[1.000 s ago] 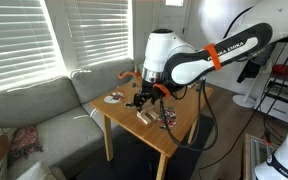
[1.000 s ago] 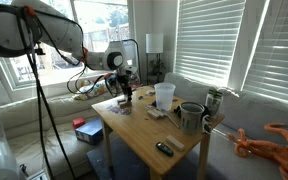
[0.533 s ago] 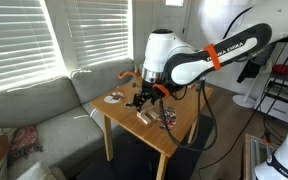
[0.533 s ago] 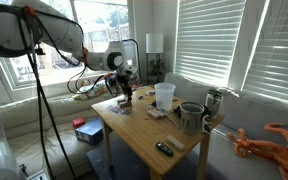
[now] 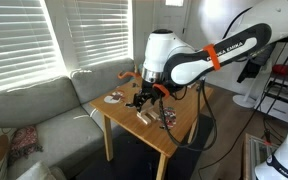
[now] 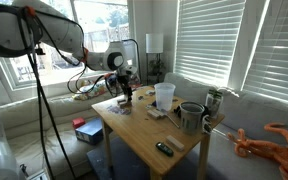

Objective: Pick up the bottom wooden block from the stacked blocks in a square and put it on the top stacked wooden block, pick up the two stacked blocks and turn them ninety degrees anticlockwise to stack them on the block to the left, pick up the block to the right and stack it on the three stacked blocks

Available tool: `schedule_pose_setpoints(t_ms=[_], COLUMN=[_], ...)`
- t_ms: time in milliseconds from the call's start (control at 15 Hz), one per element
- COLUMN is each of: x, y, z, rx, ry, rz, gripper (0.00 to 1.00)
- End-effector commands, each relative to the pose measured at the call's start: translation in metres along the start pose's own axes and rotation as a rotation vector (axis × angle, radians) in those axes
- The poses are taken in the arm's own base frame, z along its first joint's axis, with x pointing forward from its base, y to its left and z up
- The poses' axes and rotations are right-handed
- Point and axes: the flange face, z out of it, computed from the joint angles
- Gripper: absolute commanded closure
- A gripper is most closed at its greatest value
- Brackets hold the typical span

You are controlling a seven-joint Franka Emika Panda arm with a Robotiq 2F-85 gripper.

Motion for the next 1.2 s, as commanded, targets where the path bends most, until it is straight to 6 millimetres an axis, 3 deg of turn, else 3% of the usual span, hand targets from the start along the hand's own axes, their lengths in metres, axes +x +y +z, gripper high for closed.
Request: schedule_pose_setpoints(t_ms=[0, 1133], x=[0.004, 0.0029], y=[-0.004, -0.0021], z=[0.0003, 0.0007], rx=[0.015, 0.031], ry=[-0.005, -0.013], rz=[0.019, 0.022], gripper=[0.4, 0.4])
